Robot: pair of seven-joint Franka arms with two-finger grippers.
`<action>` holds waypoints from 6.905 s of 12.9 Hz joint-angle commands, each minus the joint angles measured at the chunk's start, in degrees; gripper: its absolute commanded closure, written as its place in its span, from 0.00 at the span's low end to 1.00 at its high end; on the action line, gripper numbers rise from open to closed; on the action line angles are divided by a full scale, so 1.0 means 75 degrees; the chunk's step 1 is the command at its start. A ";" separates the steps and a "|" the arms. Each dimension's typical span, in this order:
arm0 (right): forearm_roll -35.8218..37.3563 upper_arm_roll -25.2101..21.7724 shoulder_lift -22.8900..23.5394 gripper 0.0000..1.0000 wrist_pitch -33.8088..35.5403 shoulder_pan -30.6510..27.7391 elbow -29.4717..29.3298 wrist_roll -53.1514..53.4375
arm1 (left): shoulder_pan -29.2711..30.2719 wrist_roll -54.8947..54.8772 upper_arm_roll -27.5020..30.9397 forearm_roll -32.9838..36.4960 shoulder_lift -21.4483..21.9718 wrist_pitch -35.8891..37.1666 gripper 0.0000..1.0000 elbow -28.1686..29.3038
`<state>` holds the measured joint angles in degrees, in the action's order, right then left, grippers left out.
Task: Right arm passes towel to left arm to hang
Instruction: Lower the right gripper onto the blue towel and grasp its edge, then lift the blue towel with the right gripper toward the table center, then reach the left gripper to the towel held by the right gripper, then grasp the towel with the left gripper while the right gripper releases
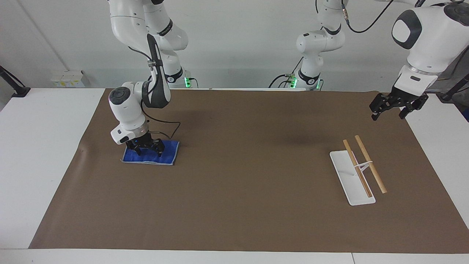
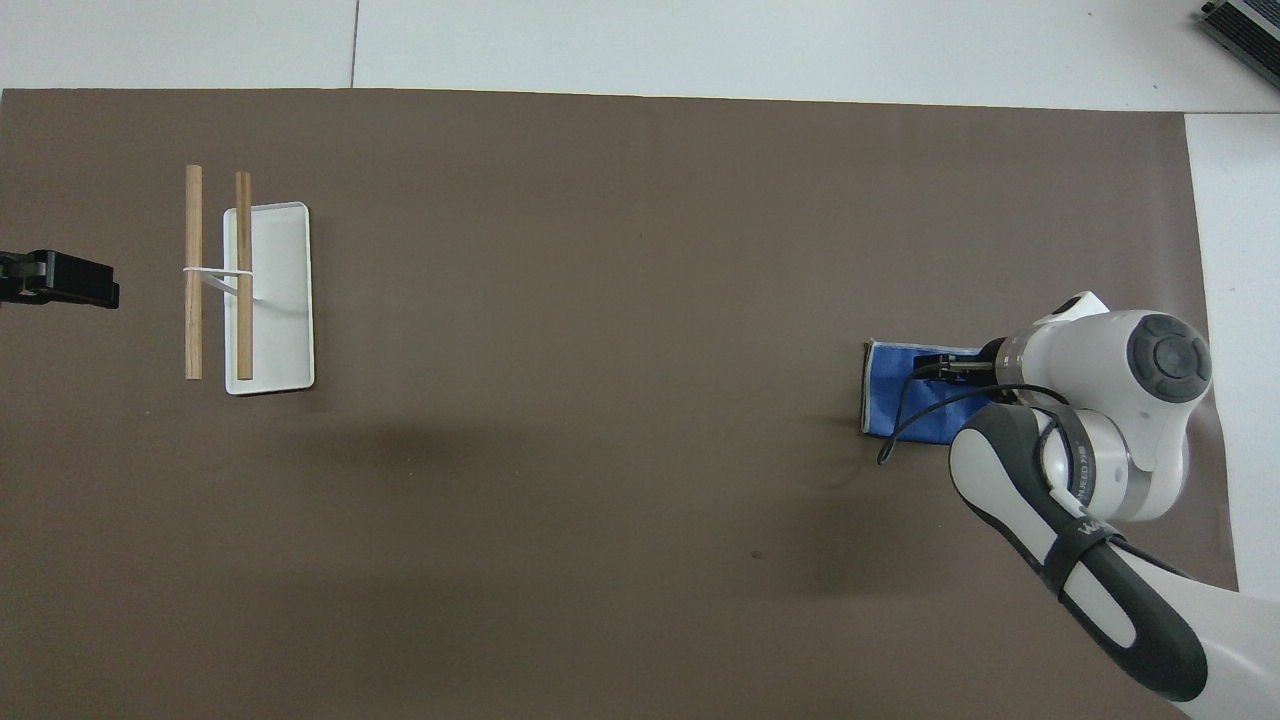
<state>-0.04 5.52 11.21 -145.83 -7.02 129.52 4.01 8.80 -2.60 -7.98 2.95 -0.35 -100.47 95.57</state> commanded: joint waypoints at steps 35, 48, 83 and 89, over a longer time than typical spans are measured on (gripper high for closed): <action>-0.4716 0.1655 -0.0534 1.00 0.2688 0.1334 -0.3429 0.2031 | -0.0130 0.0648 -0.0154 -0.0448 0.0293 0.0165 0.00 0.0323; -0.5456 0.1655 -0.0042 1.00 0.0799 0.2424 -0.3488 0.3427 | -0.1664 0.5840 -0.0154 -0.6179 0.1629 -0.5082 0.00 0.3907; -0.5421 0.1643 -0.0030 1.00 0.0881 0.2377 -0.3488 0.3403 | -0.5416 0.8092 -0.0131 -0.8725 -0.0305 -1.1038 0.09 0.3932; -0.5421 0.1643 -0.0030 1.00 0.0893 0.2377 -0.3488 0.3380 | -0.5404 0.7753 -0.0107 -0.8725 -0.0246 -1.0745 1.00 0.4003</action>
<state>-39.39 17.65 10.31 -139.18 10.97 104.34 29.05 -31.22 57.51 -9.29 -60.81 -2.50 -182.05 125.25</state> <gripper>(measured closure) 0.885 0.630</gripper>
